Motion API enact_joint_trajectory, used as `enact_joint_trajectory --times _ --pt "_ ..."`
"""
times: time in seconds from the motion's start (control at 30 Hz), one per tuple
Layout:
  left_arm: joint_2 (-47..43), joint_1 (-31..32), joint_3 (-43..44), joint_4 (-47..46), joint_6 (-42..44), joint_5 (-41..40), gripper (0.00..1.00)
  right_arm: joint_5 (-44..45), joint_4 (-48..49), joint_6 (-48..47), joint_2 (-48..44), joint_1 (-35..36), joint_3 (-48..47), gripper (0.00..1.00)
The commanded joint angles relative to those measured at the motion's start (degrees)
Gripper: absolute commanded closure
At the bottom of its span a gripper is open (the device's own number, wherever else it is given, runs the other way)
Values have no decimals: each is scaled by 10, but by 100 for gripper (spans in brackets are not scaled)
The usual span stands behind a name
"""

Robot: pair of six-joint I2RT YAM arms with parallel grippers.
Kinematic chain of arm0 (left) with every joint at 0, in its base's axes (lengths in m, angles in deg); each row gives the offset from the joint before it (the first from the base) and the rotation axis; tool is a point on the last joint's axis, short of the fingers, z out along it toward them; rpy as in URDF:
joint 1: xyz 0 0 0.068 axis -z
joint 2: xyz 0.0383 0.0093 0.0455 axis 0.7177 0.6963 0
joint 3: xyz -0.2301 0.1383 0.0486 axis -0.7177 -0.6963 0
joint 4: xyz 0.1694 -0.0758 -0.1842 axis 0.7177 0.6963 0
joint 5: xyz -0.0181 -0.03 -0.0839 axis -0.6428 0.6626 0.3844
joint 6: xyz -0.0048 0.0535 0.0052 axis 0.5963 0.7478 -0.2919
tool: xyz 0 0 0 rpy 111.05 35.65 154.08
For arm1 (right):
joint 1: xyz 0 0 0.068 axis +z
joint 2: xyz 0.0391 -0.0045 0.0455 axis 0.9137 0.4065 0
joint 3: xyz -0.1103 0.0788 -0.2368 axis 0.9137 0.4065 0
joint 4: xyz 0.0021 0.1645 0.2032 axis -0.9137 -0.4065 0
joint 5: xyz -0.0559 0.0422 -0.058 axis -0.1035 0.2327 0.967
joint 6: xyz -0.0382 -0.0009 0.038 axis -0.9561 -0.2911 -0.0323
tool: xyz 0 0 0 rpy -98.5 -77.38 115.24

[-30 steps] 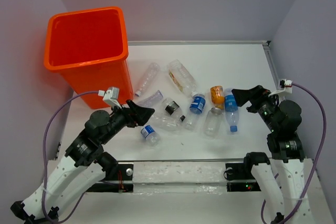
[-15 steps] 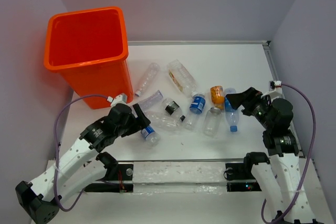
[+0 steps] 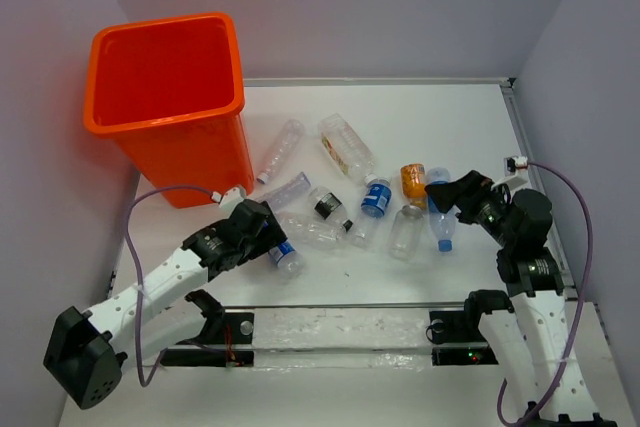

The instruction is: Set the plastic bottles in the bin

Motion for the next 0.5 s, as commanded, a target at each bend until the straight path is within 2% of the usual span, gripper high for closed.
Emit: enact_joint_trajectory --times 0.0,0.27,0.3,0.37,0.4,0.47 --pt "42 2 -26 -67 -15 -29 10 -16 41 2 -9 3 6 0" --pt "101 2 -52 -117 -15 -46 26 15 43 0 -9 3 23 0" --pt "102 2 -53 -120 -15 -50 36 25 42 0 -6 3 25 0" --pt "97 2 -54 -123 -11 -49 48 48 27 -8 6 3 25 0" --pt "88 2 -53 -121 -8 -45 58 75 23 -9 19 3 25 0" --pt "60 2 -49 -105 3 -41 63 102 17 -11 37 3 28 0"
